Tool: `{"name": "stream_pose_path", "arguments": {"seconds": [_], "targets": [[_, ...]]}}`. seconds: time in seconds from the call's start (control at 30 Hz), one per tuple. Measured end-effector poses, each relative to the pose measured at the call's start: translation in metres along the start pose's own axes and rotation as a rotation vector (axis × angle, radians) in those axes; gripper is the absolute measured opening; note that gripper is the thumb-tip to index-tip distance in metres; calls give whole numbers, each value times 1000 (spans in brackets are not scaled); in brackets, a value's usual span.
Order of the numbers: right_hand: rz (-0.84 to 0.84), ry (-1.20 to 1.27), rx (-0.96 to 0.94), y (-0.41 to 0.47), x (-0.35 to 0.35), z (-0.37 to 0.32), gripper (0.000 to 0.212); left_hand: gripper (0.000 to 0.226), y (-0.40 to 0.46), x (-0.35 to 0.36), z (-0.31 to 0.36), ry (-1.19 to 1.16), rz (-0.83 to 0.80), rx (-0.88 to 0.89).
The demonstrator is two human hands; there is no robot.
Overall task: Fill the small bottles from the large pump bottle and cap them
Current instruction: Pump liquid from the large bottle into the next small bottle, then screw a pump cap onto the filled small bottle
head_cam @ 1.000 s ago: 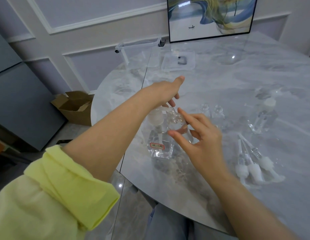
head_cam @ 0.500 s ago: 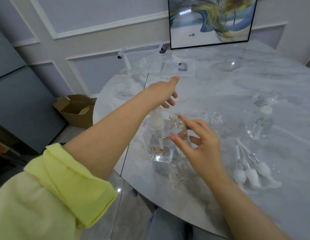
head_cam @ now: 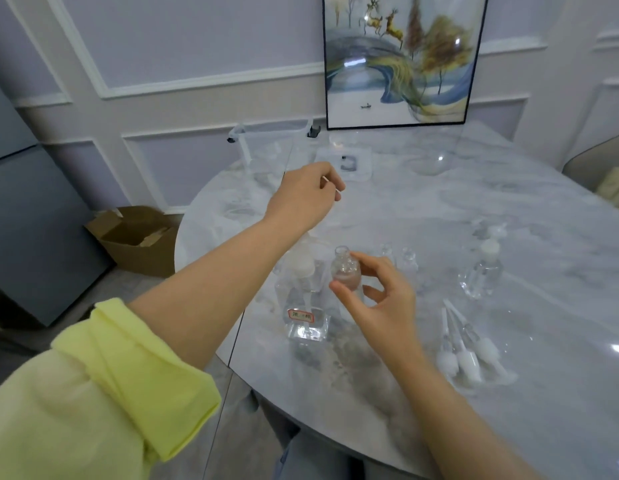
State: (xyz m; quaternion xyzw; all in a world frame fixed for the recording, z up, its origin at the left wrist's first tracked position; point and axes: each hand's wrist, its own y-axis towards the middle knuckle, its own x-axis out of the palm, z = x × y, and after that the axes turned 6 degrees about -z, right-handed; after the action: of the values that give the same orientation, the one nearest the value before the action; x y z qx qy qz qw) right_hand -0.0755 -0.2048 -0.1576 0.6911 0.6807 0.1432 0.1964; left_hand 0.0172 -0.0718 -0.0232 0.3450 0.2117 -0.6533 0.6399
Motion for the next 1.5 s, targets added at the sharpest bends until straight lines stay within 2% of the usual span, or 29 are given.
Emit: {"name": "stream_pose_path", "arguments": {"seconds": [0.23, 0.33, 0.43, 0.53, 0.77, 1.03, 1.27, 1.5], "targets": [[25, -187, 52, -8, -25, -7, 41, 36, -1, -2, 15, 37, -26, 89], [0, -370, 46, -17, -40, -9, 44, 29, -16, 6, 35, 33, -4, 275], [-5, -518, 69, -28, -54, -8, 46, 37, -42, 26, 46, 47, 38, 483], [7, -577, 112, -34, -64, -4, 45, 45, -66, 47, 45, -29, -6, 546], [-1, -587, 146, -40, -74, -7, 47, 66, -110, 89, 4, -147, -23, 461], [-99, -530, 213, -49, -88, -14, 60, 71, -146, 135, -47, -445, -112, 139], [214, -508, 250, -80, -147, -17, 36, 60, -150, 164, -52, -515, -143, 18], [279, -531, 370, -110, -158, -10, 37, 42, -150, 176, -48, -468, -75, 94]]}}
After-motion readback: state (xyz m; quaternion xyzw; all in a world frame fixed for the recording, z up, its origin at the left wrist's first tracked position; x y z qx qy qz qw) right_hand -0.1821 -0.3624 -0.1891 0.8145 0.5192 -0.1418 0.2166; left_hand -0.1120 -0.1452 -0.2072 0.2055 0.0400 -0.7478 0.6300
